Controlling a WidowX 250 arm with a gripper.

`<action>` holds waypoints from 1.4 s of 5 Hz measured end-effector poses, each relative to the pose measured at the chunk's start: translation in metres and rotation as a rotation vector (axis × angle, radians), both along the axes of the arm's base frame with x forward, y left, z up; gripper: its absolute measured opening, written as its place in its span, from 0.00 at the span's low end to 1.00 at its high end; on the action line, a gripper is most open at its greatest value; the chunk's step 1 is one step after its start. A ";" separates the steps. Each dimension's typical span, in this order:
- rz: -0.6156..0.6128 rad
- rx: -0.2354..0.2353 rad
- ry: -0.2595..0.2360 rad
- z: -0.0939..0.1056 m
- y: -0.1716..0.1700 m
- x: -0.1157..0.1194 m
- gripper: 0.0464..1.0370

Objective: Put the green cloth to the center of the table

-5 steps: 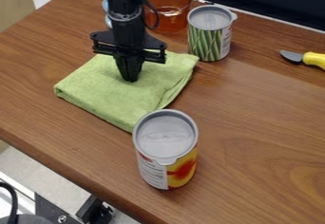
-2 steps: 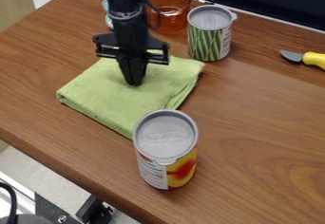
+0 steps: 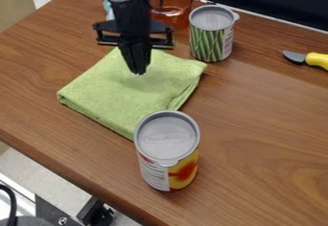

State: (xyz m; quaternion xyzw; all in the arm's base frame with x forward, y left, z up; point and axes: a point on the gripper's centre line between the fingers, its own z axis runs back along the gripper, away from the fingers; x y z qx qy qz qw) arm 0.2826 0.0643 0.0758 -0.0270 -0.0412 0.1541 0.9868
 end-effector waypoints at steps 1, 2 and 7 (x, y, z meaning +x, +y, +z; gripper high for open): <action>0.003 -0.024 0.011 0.008 0.000 0.001 0.01; -0.009 -0.031 0.004 0.019 0.001 0.003 0.01; -0.093 0.115 -0.051 0.043 0.057 -0.016 0.01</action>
